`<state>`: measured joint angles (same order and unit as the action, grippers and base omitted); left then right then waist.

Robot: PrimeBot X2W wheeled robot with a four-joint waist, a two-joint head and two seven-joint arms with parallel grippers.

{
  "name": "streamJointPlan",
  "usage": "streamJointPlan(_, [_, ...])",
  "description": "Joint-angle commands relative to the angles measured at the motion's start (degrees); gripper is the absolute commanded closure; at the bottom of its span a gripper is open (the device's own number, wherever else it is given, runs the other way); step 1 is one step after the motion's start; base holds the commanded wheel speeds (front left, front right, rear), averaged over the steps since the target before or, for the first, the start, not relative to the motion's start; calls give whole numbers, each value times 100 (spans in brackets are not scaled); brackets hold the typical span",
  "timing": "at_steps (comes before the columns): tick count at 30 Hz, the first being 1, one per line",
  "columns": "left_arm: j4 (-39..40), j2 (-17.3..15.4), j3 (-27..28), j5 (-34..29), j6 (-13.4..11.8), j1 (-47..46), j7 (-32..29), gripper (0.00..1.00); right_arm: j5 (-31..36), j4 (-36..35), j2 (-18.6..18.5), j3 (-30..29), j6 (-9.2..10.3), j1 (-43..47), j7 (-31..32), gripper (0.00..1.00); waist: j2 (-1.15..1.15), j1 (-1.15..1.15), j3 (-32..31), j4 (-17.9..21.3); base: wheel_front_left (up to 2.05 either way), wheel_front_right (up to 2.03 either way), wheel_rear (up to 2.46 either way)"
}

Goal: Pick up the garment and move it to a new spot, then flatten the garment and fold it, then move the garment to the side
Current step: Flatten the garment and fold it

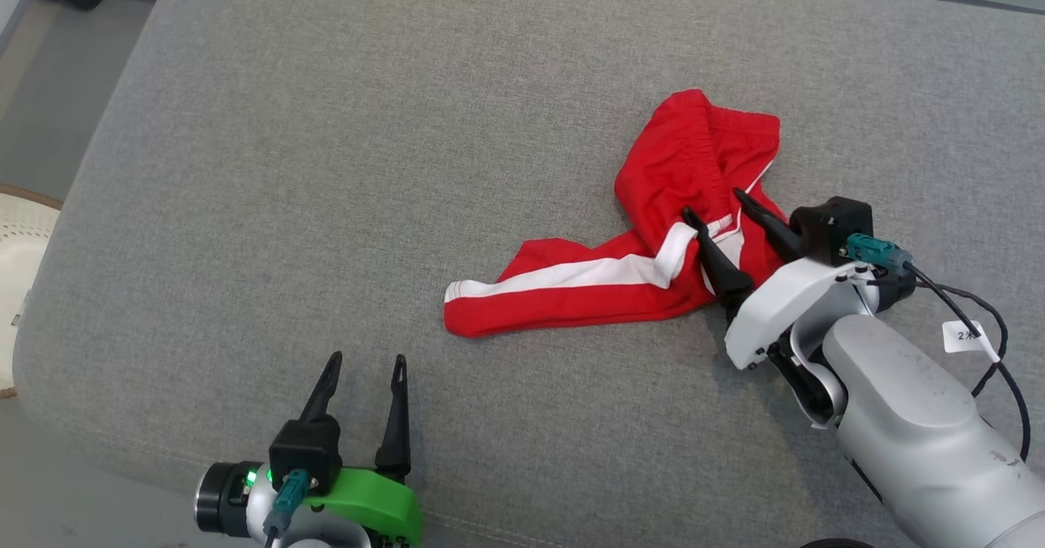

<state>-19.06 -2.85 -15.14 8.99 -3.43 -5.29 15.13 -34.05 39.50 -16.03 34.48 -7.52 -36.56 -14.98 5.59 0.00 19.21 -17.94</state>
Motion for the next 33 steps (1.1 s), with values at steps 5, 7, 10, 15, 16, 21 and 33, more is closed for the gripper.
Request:
streamJointPlan(5, [-18,-11,12,56,27,70,-2,0,1,-178,0,121,7,158,-8,0,-1,0,-20,5,0,0,0])
streamJointPlan(7, [-16,-10,8,76,25,79,-2,0,-19,-235,-16,183,7,188,-8,0,-1,0,-31,8,0,0,0])
streamJointPlan(10, [-14,-10,10,96,28,87,-2,0,-57,-373,-45,234,7,209,-8,0,-1,0,-42,18,0,0,0])
streamJointPlan(15, [2,-10,10,141,29,90,-2,0,44,-631,-42,65,7,260,-8,0,-1,0,-36,27,0,0,0])
streamJointPlan(16, [1,-10,8,146,32,88,-2,0,72,-653,-39,41,7,278,-8,0,-1,0,-37,27,0,0,0])
streamJointPlan(21, [-62,-10,8,151,44,84,-2,0,95,-591,13,13,7,364,-8,0,-1,0,-45,26,0,0,0])
streamJointPlan(33, [-122,-10,-13,211,32,64,-2,0,-81,206,190,108,7,65,-8,0,-1,0,-36,-2,0,0,0])
